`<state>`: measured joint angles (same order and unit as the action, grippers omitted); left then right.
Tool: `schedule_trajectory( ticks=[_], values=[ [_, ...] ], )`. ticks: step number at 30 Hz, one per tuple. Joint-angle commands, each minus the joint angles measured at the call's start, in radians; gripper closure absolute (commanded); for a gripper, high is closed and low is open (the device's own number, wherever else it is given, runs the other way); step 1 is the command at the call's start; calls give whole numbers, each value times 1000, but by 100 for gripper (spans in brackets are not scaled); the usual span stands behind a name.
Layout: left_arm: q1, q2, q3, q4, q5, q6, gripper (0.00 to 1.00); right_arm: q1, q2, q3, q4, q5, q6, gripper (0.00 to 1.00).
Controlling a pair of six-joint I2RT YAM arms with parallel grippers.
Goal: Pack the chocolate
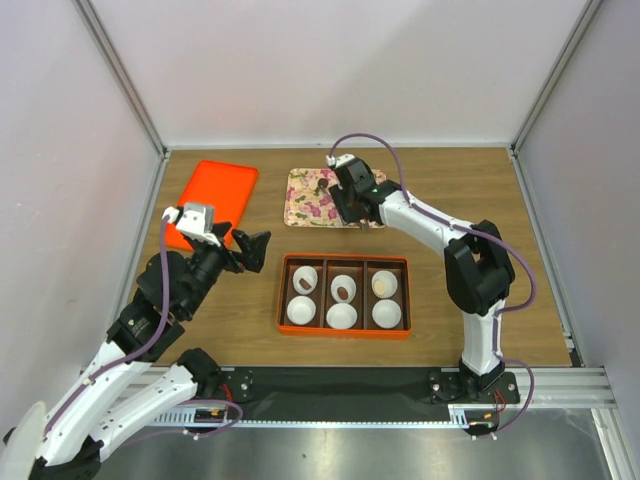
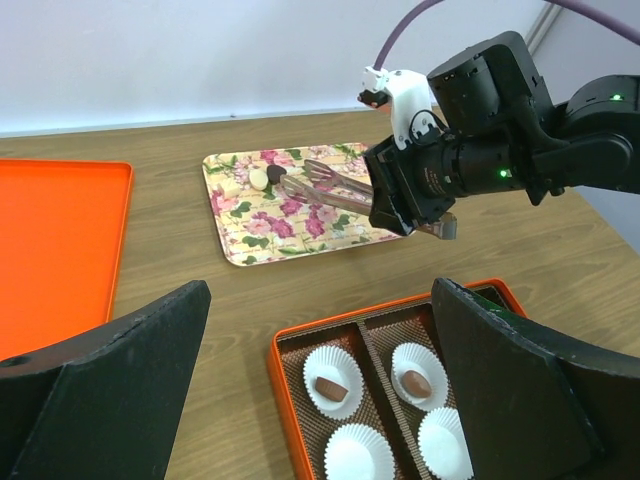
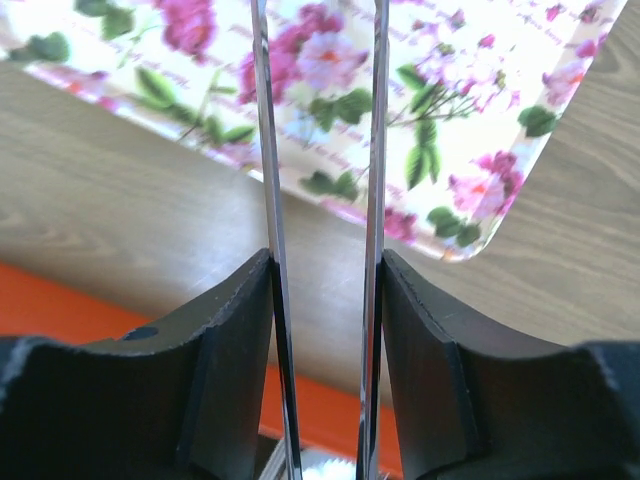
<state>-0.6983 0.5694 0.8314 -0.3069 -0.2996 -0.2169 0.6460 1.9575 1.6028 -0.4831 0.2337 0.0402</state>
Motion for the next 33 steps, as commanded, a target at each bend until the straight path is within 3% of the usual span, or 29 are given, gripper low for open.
schedule_trajectory(
  ticks=[1,12,21,33],
  values=[
    [-1,3,0,29,-23,19,0,-28,12,42,77,-60,-37,50],
    [14,11,0,28,-13,17,0,-34,103,97,97,-132,-65,50],
    [14,7,2,26,-19,21,0,-36,167,164,72,-90,-74,52],
    [22,7,2,28,-12,19,0,-37,67,109,35,-54,-79,63]
  ],
)
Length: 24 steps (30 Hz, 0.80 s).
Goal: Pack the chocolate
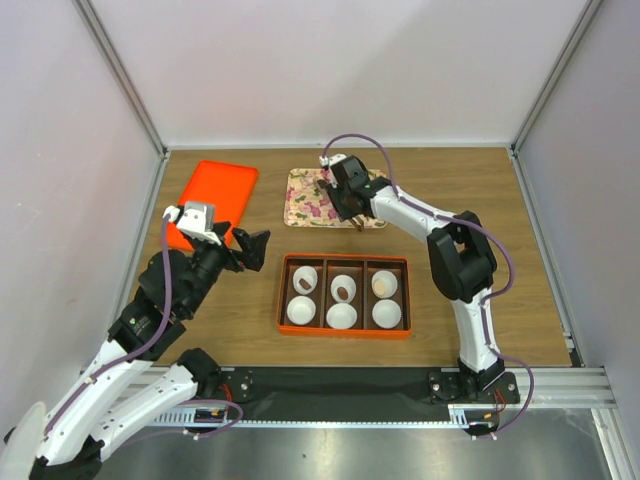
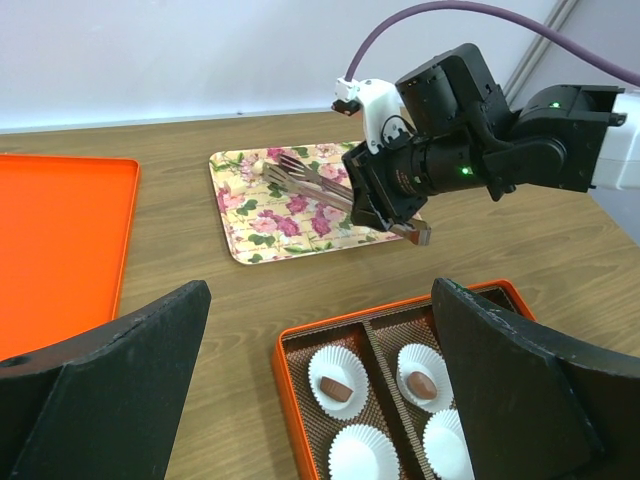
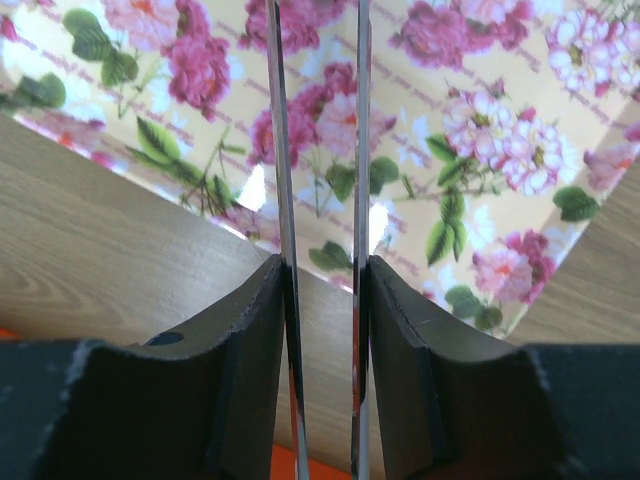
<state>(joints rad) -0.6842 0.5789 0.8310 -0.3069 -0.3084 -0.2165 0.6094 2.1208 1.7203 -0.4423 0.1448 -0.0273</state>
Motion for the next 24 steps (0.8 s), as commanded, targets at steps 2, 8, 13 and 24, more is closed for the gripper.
schedule_trajectory(
  ticks=[2,8,13,24],
  values=[
    [9,-2,2,29,2,17,0,0,-146,-21,-24,36,-13,65],
    [11,-4,2,34,9,17,0,1,-303,-112,-71,-4,1,68],
    [12,-2,2,32,12,16,0,61,-501,-223,-137,-25,18,69],
    [14,2,-1,34,18,9,0,329,-892,-582,-199,-163,154,68]
  ],
)
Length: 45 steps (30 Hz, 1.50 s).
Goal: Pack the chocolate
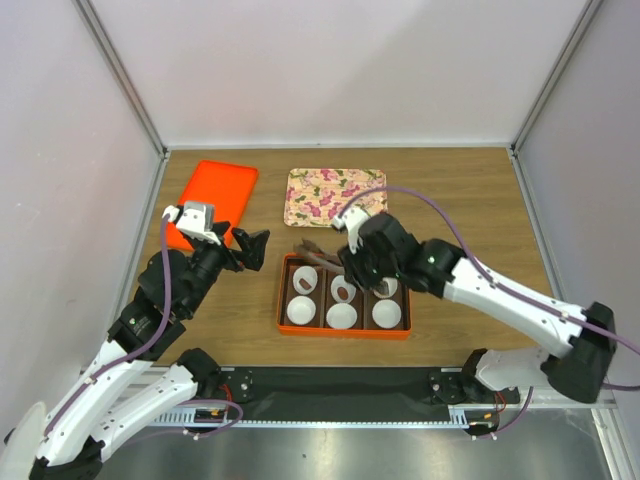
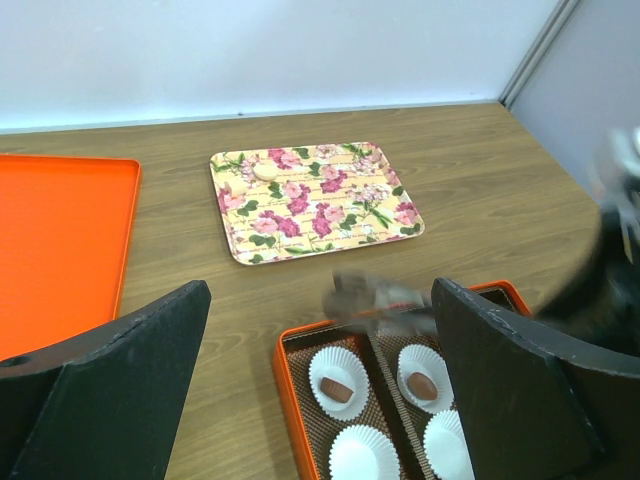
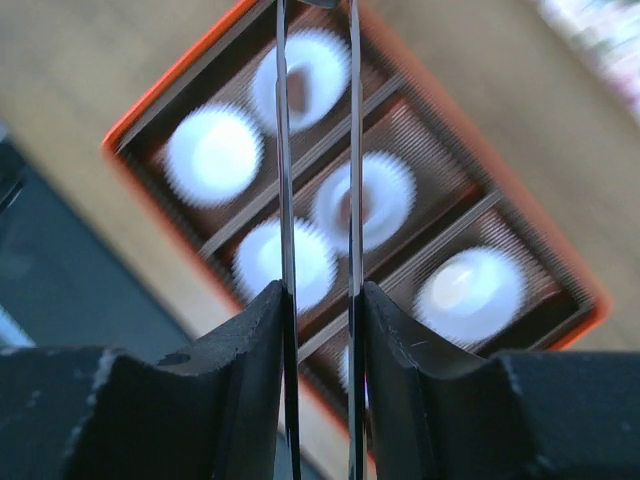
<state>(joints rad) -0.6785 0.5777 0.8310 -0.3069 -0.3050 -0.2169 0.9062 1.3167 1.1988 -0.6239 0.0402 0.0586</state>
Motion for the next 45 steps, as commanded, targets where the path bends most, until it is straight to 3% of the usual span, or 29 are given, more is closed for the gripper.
schedule_trajectory(
  ticks=[1,11,30,45],
  values=[
    [8,4,-1,32,18,10,0,45,-112,-82,-20,-66,87,69],
    [7,8,-4,28,9,4,0,135,-286,-251,-3,-165,106,68],
    [8,13,-4,29,14,1,0,191,-240,-323,67,-125,142,64],
    [8,10,-4,29,18,1,0,209,-203,-286,61,-65,136,57]
  ],
)
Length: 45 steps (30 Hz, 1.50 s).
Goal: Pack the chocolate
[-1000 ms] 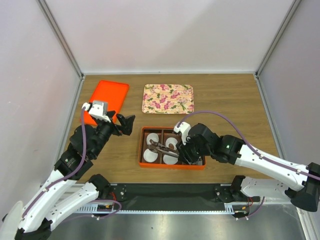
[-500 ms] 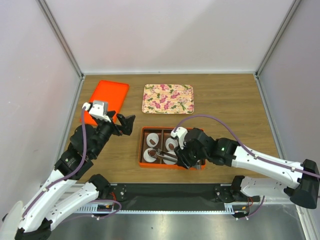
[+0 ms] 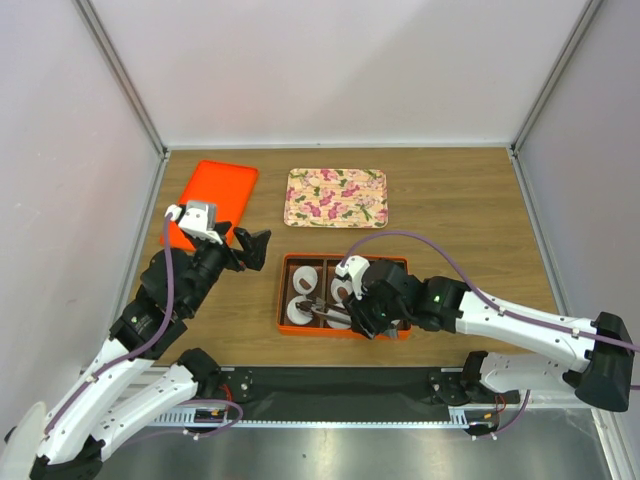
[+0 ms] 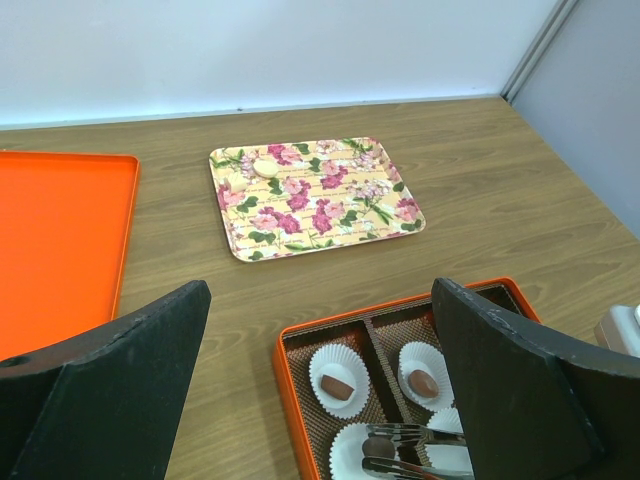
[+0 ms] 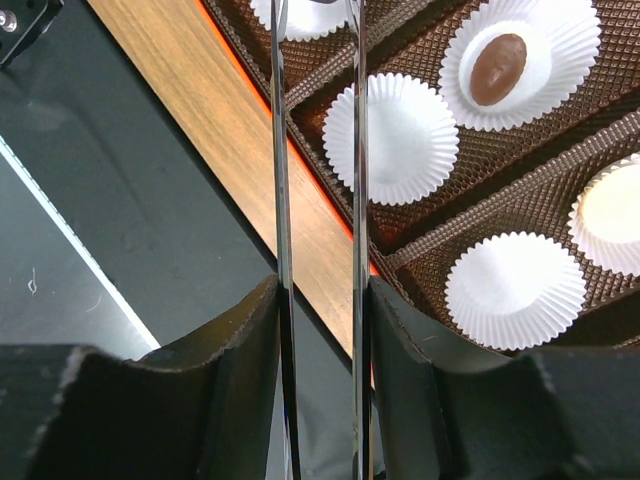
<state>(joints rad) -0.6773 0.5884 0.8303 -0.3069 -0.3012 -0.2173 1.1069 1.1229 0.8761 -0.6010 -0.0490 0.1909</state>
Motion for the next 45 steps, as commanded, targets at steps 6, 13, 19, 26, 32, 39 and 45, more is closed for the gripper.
schedule_trajectory(
  ticks=[6,13,19,26,32,39,45],
  values=[
    [7,-1,-3,29,14,1,0,8,-18,46,35,34,4,53],
    [5,-5,-2,28,13,1,0,8,-37,86,35,32,-2,55],
    [5,-16,-2,32,2,1,0,-21,-57,193,86,96,-25,56],
    [7,-30,-7,37,4,-4,0,-257,122,271,170,225,-76,57],
    [7,-30,-7,31,7,2,0,-415,417,414,268,190,-212,57],
    [7,-33,-7,32,13,1,0,-449,704,619,267,201,-321,55],
    [5,-38,-7,32,11,2,0,-458,839,701,279,247,-318,53]
  ],
)
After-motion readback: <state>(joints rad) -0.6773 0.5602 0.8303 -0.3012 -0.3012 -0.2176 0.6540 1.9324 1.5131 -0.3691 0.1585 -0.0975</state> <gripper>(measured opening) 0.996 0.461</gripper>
